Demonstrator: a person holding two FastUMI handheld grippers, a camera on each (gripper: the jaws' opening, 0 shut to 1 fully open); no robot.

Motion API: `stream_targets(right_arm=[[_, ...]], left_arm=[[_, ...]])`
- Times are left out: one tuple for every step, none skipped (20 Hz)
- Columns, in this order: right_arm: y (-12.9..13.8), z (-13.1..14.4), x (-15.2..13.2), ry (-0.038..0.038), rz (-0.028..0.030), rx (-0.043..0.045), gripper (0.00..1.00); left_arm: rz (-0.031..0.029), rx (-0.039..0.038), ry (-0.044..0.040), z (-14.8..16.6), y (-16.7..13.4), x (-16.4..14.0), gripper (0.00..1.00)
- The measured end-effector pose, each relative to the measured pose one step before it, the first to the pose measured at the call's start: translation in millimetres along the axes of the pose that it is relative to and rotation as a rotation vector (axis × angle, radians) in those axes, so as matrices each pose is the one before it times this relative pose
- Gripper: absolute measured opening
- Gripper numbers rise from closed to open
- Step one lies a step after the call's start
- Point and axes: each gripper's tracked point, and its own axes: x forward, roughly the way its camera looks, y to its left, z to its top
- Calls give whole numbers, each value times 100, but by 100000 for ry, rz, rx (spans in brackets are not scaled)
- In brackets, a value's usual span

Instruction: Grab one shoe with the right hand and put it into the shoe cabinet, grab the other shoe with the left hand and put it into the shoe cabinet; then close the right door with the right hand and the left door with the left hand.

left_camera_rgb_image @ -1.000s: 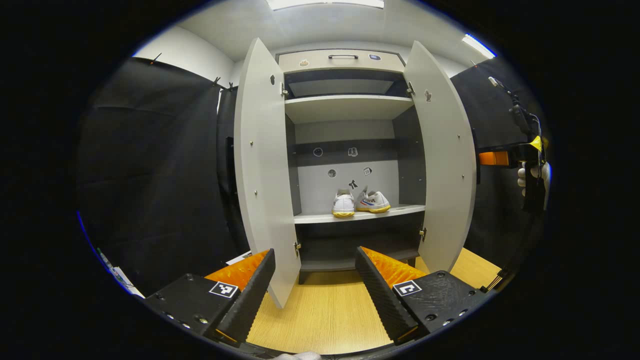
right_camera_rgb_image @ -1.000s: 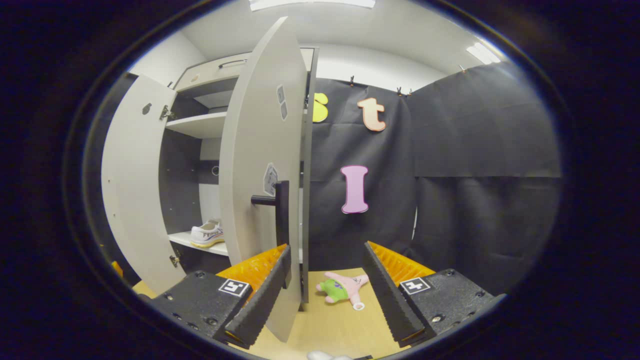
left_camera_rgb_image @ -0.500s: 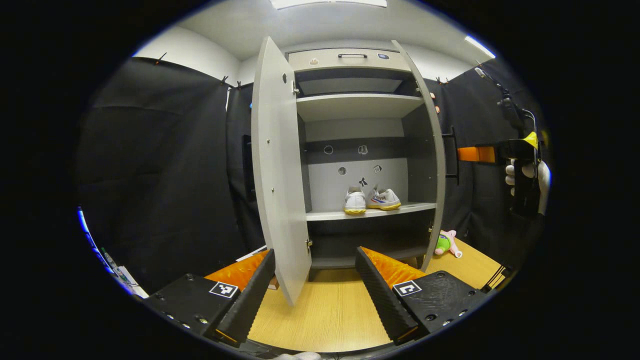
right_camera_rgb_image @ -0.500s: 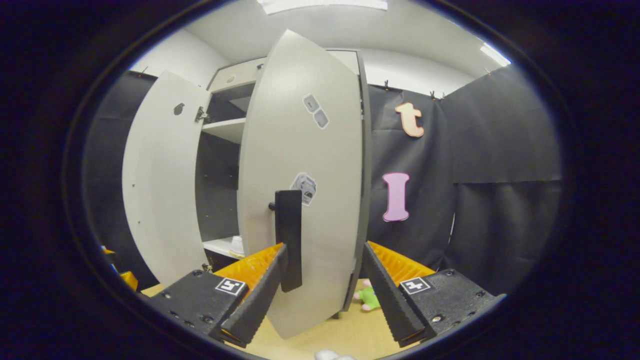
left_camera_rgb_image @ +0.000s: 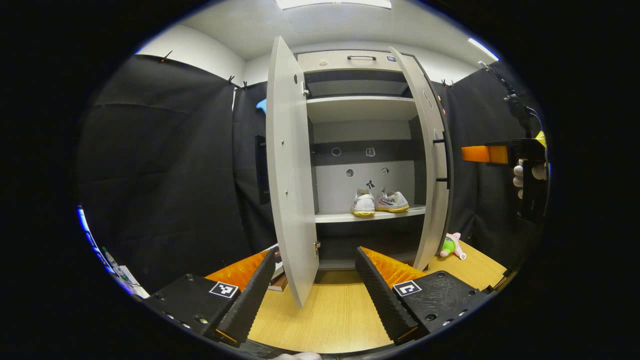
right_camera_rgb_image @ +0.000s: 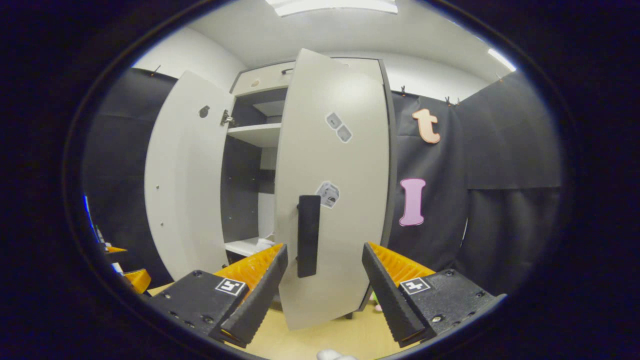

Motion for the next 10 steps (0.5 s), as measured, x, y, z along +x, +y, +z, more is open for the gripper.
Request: stream_targets(right_arm=[[596,-223,-161,589,1034,89,98],[577,-289,-197,834,640,-33,98],[561,-338,-192,779,648,-96,98],[527,-288,-261,850,538,141,98],[497,-481,-237,1247,749,134,98],[538,-510,-377,1282,1018,172,98],[490,-467,-389,1193,710,14,98],[425,-518,-443,985,616,-107,98],[313,-495,-335,995,224,-102,98],[392,-500,-345,891,502,227,98]], left_arm=[[534,351,-349,174,730,357,96],[1371,509,-430,201,945,382,96],[1004,391,-1197,559,968,430,96],[1265,583,-983,362,1035,587,96],[1853,343,-900,463,1249,505,96],[2051,-288,-675,271,1194,720,96],[1913,-529,-467,214,1243,827,96],[1580,-600,-93,213,975,896,96],[1701,-214,-324,349,933,826,96],[1297,127,-660,359,880,1079,96]])
